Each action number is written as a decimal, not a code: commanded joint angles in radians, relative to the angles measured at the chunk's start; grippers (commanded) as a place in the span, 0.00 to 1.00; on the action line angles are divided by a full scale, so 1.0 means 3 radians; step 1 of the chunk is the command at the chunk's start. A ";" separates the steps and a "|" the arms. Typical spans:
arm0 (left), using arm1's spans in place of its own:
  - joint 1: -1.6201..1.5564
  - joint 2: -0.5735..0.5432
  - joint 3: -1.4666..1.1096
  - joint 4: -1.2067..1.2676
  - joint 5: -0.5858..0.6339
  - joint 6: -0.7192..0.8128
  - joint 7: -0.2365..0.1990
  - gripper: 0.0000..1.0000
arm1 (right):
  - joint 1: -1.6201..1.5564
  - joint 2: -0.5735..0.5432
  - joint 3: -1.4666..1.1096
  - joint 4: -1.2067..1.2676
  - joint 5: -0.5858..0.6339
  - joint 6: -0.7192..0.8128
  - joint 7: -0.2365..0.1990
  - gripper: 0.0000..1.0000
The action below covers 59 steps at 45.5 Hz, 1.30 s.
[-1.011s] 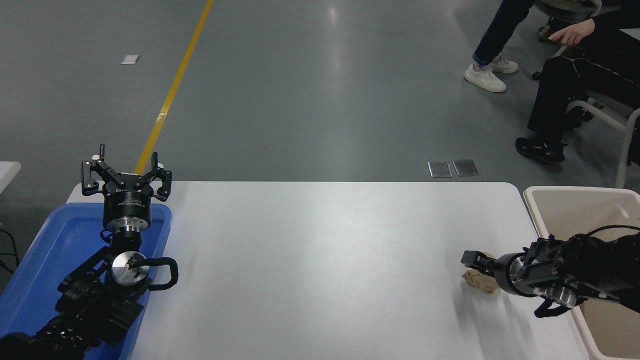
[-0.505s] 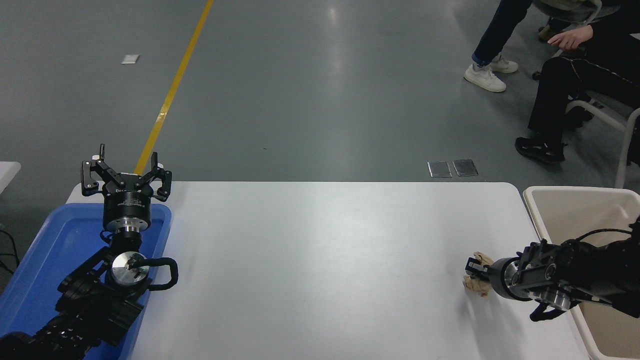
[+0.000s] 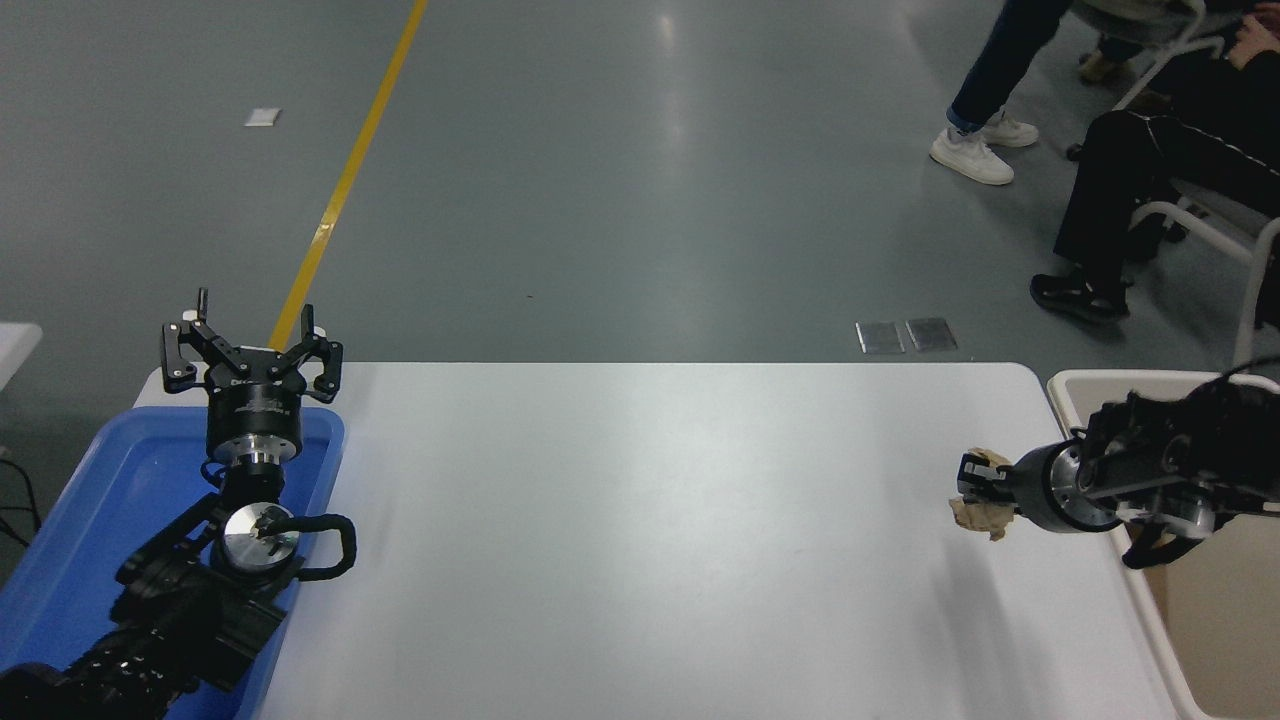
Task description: Pick up paper ball place in dustbin
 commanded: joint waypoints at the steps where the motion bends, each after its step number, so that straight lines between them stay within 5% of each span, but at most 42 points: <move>1: 0.0000 0.0000 0.0000 0.0000 0.0000 0.0001 0.0000 0.99 | 0.1195 -0.0041 -0.0355 0.0759 -0.0022 0.0481 0.0012 0.00; 21: 0.0000 0.0000 0.0000 0.0000 0.0000 0.0001 0.0000 0.99 | 0.2347 -0.0184 -0.0534 0.0918 -0.0022 0.1402 0.0007 0.00; 34: 0.0000 0.0000 0.0000 0.0000 0.0000 0.0001 0.0000 0.99 | 0.2015 -0.0154 -0.0529 0.0714 -0.0027 0.1310 -0.0009 0.00; 59: 0.0000 0.0000 0.0000 0.0000 0.0000 0.0001 0.0000 0.99 | -0.0163 -0.0332 -0.0473 -0.0937 0.0044 0.0523 -0.0034 0.00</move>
